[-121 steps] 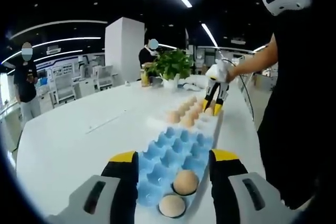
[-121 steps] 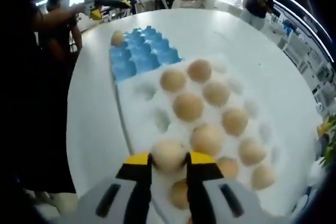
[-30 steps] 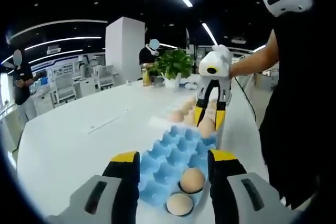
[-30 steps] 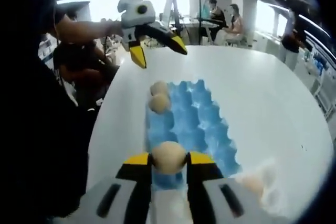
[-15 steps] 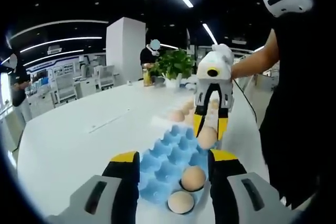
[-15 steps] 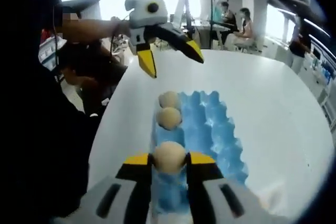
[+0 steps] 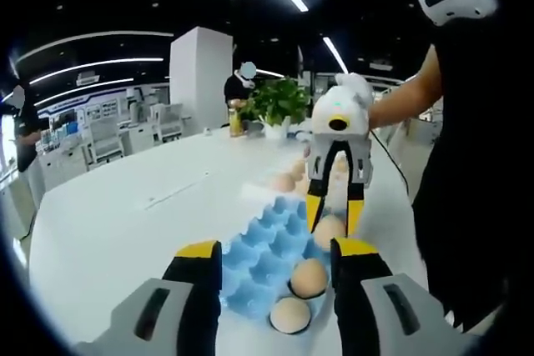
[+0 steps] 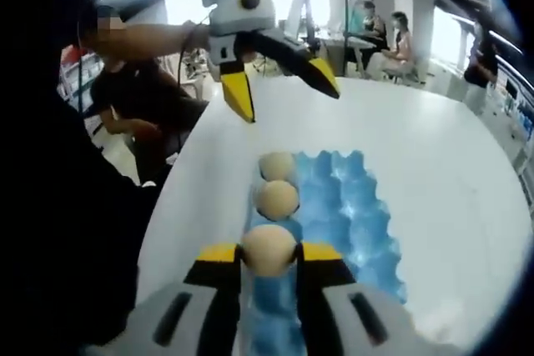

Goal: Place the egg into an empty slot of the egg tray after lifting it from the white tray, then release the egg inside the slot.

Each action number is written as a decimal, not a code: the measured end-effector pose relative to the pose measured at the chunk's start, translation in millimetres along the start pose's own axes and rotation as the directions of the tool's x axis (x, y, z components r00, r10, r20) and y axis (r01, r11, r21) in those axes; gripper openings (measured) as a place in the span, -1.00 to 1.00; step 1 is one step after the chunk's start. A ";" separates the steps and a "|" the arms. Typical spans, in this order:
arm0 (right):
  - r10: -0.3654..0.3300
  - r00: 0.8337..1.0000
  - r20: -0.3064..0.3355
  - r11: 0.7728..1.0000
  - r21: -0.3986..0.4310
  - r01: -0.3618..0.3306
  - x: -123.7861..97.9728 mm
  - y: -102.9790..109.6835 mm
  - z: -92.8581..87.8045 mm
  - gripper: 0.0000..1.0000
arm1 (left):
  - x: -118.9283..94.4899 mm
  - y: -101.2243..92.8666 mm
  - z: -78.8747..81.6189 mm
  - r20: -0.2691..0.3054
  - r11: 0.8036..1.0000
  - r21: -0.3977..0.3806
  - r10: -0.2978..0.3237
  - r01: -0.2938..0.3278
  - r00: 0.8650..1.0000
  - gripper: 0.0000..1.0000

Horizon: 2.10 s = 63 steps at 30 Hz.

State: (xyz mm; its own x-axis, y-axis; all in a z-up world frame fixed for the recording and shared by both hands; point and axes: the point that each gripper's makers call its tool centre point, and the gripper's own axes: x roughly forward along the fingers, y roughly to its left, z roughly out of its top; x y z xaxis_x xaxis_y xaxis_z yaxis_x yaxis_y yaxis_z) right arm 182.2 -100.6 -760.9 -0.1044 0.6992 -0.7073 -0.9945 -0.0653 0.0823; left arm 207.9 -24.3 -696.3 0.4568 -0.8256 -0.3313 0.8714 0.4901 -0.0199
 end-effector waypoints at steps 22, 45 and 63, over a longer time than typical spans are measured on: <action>0.026 0.999 -0.037 0.999 -0.018 -0.027 23.1 -3.3 -0.1 -0.50 | -6.5 2.3 -1.9 0.003 1.000 -0.004 0.002 -0.002 1.000 0.03; 0.038 0.999 0.038 0.998 -0.047 -0.036 32.1 -4.8 -3.6 -0.31 | -5.4 2.1 -4.9 -0.008 1.000 -0.013 0.005 -0.005 1.000 0.09; -0.050 0.993 0.107 0.999 0.019 0.048 1.6 -10.5 -17.4 -0.19 | -3.3 1.2 -1.9 -0.009 1.000 -0.012 -0.001 0.001 1.000 0.11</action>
State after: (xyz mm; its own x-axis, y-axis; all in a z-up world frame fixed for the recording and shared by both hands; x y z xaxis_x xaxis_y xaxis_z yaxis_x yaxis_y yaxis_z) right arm 192.2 -111.2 -775.2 -0.0528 0.7739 -0.6310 -0.9979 -0.0178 0.0617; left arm 207.1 -20.4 -697.0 0.4542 -0.8237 -0.3395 0.8696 0.4927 -0.0318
